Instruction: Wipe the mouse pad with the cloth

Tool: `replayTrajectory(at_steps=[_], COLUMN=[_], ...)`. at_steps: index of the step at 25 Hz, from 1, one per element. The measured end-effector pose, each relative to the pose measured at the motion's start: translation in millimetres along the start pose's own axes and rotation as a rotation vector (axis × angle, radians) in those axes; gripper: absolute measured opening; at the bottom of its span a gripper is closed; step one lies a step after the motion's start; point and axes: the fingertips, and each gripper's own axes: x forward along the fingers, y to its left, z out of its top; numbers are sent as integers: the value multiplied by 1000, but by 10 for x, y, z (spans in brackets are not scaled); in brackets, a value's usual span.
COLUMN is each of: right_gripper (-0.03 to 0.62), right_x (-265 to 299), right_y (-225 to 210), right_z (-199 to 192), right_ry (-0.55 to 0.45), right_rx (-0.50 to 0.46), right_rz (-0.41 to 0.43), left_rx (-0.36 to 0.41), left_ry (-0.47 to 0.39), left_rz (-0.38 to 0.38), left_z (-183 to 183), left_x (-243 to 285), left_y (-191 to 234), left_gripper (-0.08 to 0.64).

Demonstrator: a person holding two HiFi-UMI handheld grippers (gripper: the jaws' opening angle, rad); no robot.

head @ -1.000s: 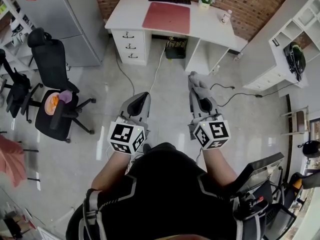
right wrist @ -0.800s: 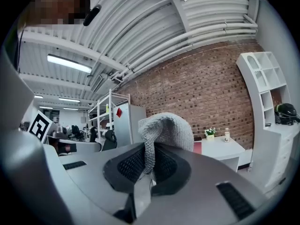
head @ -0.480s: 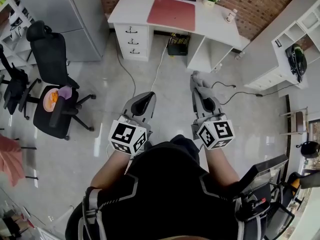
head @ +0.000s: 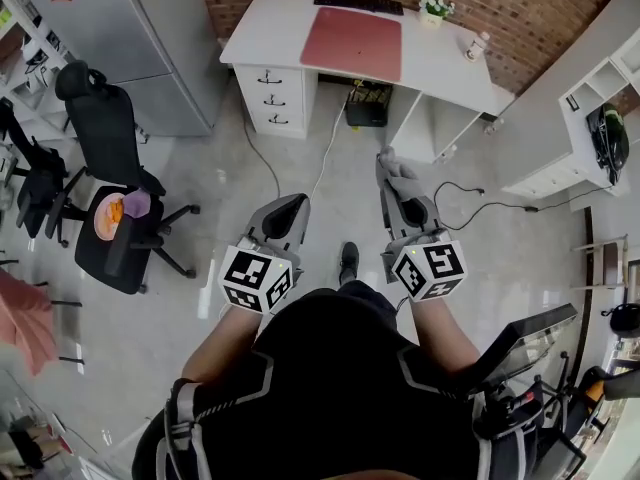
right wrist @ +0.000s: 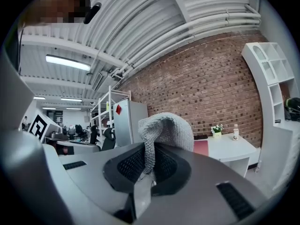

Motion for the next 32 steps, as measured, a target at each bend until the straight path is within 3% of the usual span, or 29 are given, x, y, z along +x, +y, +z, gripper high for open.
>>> replayTrajectory(at_steps=[7, 14, 23, 28, 32], right_gripper=[29, 29, 29, 29, 29], right_x=[626, 904, 1243, 1468, 1708], right_y=[-633, -1345, -2230, -2464, -2542], right_z=[230, 285, 261, 337, 319], right_ry=[-34, -10, 16, -8, -13], right_rx=[-20, -7, 52, 34, 27], right_rz=[24, 34, 56, 88, 67], left_rx=[-10, -19, -6, 11, 12], left_ry=[-6, -1, 46, 57, 60], left_rz=[-5, -6, 47, 74, 73], left_z=[267, 411, 449, 543, 557], left_x=[757, 1624, 2547, 2824, 2988], left_y=[231, 288, 307, 408, 567], left_gripper=[5, 5, 5, 5, 5])
